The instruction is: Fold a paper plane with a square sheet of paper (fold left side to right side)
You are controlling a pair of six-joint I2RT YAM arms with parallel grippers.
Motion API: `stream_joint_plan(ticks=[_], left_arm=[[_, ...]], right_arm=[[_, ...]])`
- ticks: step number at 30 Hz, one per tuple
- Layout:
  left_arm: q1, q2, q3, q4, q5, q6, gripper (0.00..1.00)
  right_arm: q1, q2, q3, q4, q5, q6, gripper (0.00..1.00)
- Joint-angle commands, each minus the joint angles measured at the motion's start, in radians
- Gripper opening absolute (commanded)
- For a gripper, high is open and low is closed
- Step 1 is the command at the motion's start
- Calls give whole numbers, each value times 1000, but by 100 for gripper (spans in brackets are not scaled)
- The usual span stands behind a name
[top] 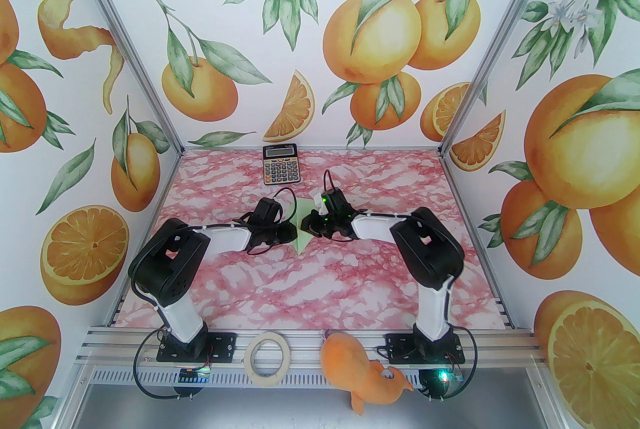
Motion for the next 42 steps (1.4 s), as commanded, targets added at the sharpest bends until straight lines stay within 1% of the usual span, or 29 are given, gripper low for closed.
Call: stream_joint_plan(ticks=[1, 5, 8, 11, 12, 13, 16, 18, 20, 22, 24, 26, 28, 30, 31, 33, 36, 38, 41, 42], left_arm=[[13, -3, -25, 26, 15, -15, 20], [28, -30, -31, 28, 22, -17, 19], [47, -86, -27, -5, 18, -12, 20], [64, -152, -16, -40, 8, -1, 24], [68, -165, -10, -45, 11, -1, 29], [70, -170, -6, -38, 20, 4, 37], [69, -139, 27, -43, 36, 17, 43], [70, -104, 37, -36, 46, 21, 52], [69, -67, 51, -46, 48, 29, 57], [69, -37, 63, -56, 47, 43, 59], [68, -19, 76, -81, 30, 55, 59], [68, -5, 84, -96, 16, 65, 55], [68, 11, 93, -110, 1, 74, 48], [70, 24, 102, -118, -5, 83, 39], [68, 28, 102, -120, -11, 83, 37], [69, 34, 99, -117, -13, 86, 27], [68, 45, 91, -109, -10, 87, 23], [67, 47, 86, -106, -12, 86, 23], [67, 49, 77, -102, -15, 86, 23], [67, 51, 77, -102, -13, 86, 22]], right_arm=[[11, 52, 29, 19, -36, 8, 11], [16, 68, 35, 20, -27, 12, 11], [16, 78, 34, 9, -22, 6, 11], [17, 78, 31, 1, -16, 0, 11], [18, 76, 30, -1, -15, -3, 11], [19, 75, 31, -2, -14, -6, 11], [21, 73, 34, -6, -11, -10, 11], [21, 73, 36, -7, -12, -10, 11], [22, 72, 35, -8, -12, -11, 11], [21, 67, 33, -9, -12, -12, 11], [23, 63, 33, -9, -12, -14, 11], [22, 57, 29, -3, -10, -13, 11], [22, 48, 27, 1, -13, -15, 12], [23, 33, 21, 10, -11, -18, 12], [21, 21, 18, 12, -12, -19, 13], [18, -3, 13, 14, -15, -22, 17], [-4, -60, -17, 28, 1, -21, 21], [-31, -90, -41, 26, 5, -15, 26], [-68, -105, -68, 19, 1, -21, 31], [-78, -101, -72, 14, -6, -25, 31]])
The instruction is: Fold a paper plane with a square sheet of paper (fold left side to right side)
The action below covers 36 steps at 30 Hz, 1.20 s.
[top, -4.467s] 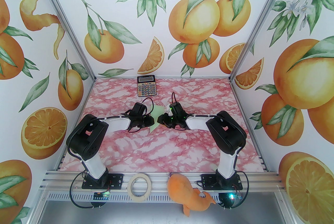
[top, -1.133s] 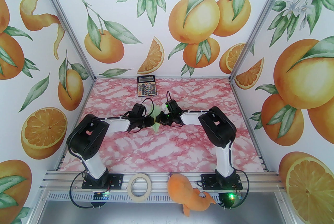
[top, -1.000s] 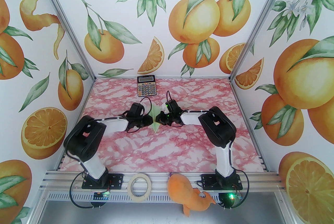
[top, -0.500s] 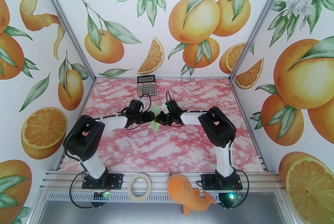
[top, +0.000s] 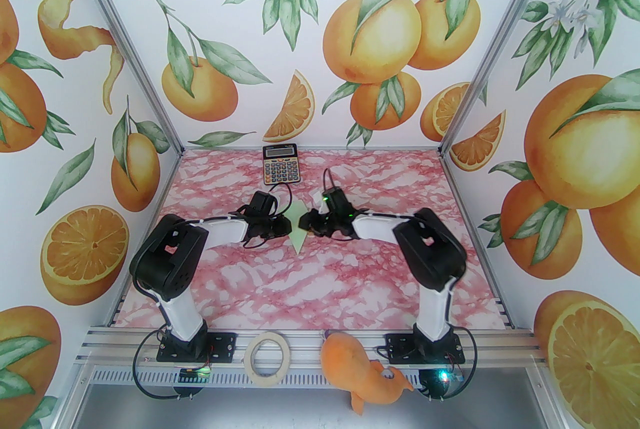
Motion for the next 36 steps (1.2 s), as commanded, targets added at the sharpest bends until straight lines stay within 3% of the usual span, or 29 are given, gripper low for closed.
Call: stream_joint_plan(ticks=[1, 13, 19, 23, 36], left_arm=[[0, 24, 1, -3, -8, 13, 23], [-8, 26, 7, -1, -3, 18, 23], [-11, 27, 5, 8, 12, 17, 23], [-11, 12, 15, -11, 10, 22, 24], [-8, -229, 2, -139, -45, -3, 35]], right_arm=[[-41, -13, -29, 3, -1, -14, 31], [-25, 111, 29, 22, -68, -19, 34], [1, 145, 75, 29, -67, -33, 21], [8, 138, 69, 14, -35, -54, 1], [41, 84, 25, 0, 56, -94, 0]])
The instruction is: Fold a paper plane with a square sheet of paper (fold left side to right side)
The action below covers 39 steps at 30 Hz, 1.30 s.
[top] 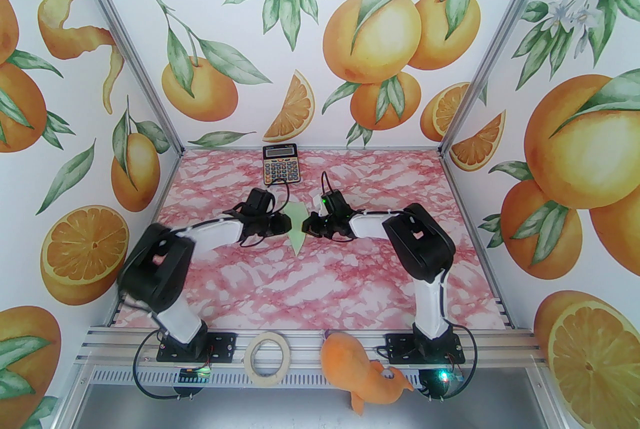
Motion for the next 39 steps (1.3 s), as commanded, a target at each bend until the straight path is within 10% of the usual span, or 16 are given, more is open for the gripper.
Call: stream_joint_plan(ticks=[1, 26, 39], left_arm=[[-6, -71, -14, -22, 1, -26, 35], [-55, 151, -82, 168, 42, -89, 24], [-68, 191, -30, 46, -18, -69, 16]], right_arm=[[12, -36, -14, -7, 37, -18, 0], [27, -55, -23, -11, 39, -10, 0], [5, -117, -48, -15, 21, -1, 22]])
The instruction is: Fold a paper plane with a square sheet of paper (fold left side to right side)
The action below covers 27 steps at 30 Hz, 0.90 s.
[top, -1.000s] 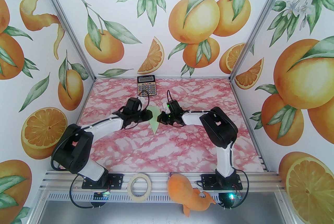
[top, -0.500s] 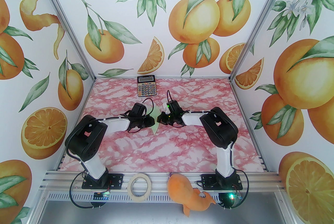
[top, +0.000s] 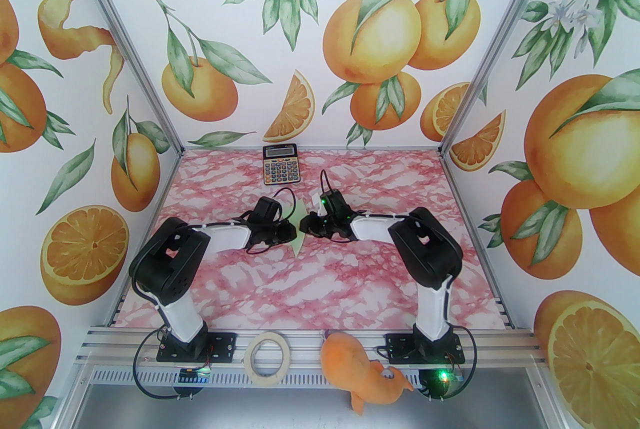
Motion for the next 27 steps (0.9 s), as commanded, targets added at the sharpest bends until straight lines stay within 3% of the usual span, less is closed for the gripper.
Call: stream_joint_plan(ticks=[1, 8, 17, 27], left_arm=[[-8, 42, 19, -96, -59, 19, 16], [-20, 65, 27, -65, -42, -47, 14], [-32, 69, 11, -38, -42, -104, 14], [-35, 70, 3, -26, -36, -117, 13]], right_arm=[[-8, -38, -19, -14, -15, 0, 24], [18, -30, -68, 19, -17, 21, 34], [75, -43, -130, 61, 7, 67, 35], [107, -99, -191, 45, 52, 69, 20]])
